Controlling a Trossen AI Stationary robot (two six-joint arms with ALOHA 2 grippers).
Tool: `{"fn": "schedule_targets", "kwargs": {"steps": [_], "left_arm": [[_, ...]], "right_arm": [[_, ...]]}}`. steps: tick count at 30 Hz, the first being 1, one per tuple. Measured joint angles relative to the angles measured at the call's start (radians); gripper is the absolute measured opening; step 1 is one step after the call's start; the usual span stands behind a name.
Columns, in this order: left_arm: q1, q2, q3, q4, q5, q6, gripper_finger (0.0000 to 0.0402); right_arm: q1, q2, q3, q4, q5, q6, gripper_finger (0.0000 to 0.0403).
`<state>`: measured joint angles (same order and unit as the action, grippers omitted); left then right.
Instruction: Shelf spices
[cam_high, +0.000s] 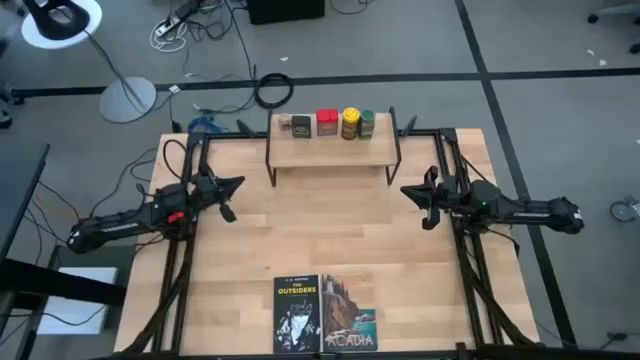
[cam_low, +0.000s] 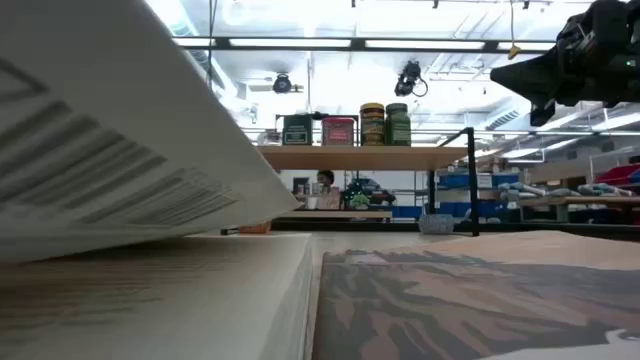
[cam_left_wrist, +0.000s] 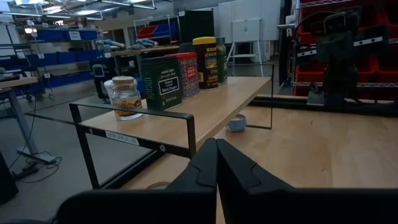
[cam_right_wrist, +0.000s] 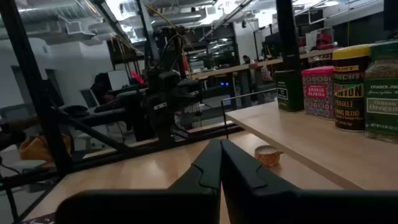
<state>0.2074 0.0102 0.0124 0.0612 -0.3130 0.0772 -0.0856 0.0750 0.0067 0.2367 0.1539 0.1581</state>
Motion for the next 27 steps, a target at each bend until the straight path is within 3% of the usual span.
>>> {"fn": "schedule_targets", "kwargs": {"steps": [14, 20, 27], "left_arm": [[0.000, 0.000, 0.000, 0.000, 0.000, 0.000, 0.0006], [0.000, 0.000, 0.000, 0.000, 0.000, 0.000, 0.0006], [0.000, 0.000, 0.000, 0.000, 0.000, 0.000, 0.0006]], "right_arm": [[0.000, 0.000, 0.000, 0.015, 0.000, 0.009, 0.0009], [-0.011, -0.001, 0.005, 0.261, 0.008, 0.022, 0.0009], [-0.055, 0.009, 0.118, 0.310, 0.120, 0.109, 0.0009]]}}
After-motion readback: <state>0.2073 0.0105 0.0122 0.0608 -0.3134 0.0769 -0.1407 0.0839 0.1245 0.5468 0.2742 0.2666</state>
